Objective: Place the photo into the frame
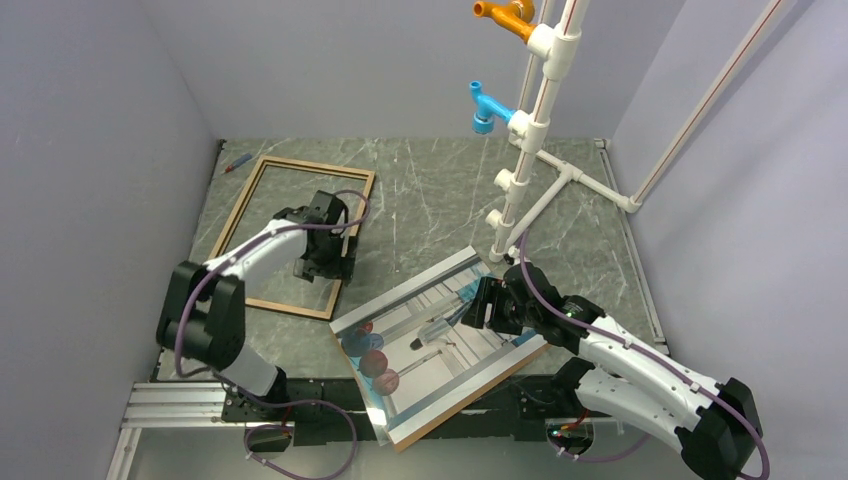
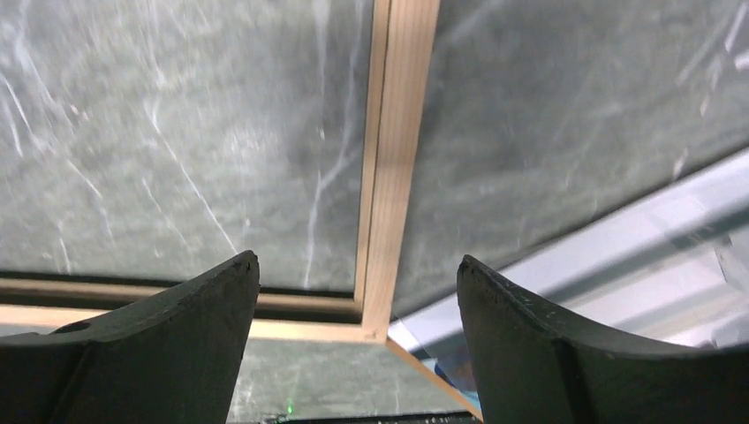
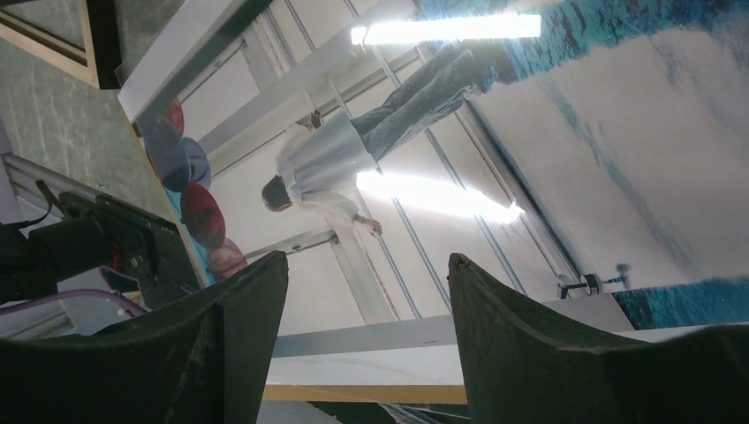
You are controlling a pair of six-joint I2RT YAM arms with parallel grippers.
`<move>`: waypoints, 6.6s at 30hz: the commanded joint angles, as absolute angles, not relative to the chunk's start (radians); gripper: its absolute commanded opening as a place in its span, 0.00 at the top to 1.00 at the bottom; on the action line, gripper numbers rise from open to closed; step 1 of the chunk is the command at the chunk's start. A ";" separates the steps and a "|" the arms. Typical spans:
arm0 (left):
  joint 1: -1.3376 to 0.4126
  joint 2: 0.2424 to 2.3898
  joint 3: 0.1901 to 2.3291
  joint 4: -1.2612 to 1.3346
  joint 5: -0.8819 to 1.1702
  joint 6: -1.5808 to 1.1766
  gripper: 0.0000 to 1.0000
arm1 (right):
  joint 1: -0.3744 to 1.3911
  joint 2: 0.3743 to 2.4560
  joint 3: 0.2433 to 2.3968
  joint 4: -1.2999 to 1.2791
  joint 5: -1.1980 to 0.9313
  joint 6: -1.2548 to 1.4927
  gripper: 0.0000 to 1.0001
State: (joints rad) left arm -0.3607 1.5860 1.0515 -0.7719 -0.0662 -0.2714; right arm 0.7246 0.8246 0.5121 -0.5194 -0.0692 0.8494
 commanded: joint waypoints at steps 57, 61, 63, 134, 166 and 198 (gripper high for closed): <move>-0.521 2.004 1.552 -0.707 0.122 -0.569 1.00 | 0.731 0.768 0.494 -0.499 -0.048 0.853 0.26; -0.538 2.072 1.615 -0.679 0.153 -0.604 0.98 | 0.732 0.760 0.487 -0.502 -0.044 0.856 0.26; -0.542 2.098 1.640 -0.667 0.177 -0.613 0.89 | 0.732 0.758 0.487 -0.503 -0.045 0.855 0.26; -0.604 1.468 1.226 -0.448 0.229 -0.521 0.03 | 0.731 0.673 0.471 -0.540 -0.056 0.892 0.24; -0.627 0.741 0.456 -0.639 0.276 -0.903 0.01 | 0.732 0.634 0.432 -0.541 -0.074 0.965 0.22; -0.896 0.848 0.320 -0.541 0.237 -1.098 0.01 | 0.326 0.904 0.563 -0.673 -0.110 0.720 0.05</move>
State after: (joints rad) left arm -0.8577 0.8223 0.3237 -0.5049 0.2947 -1.0626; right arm 0.3706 0.8860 0.4835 -0.6090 -0.1352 0.7963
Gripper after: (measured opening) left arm 0.992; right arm 0.917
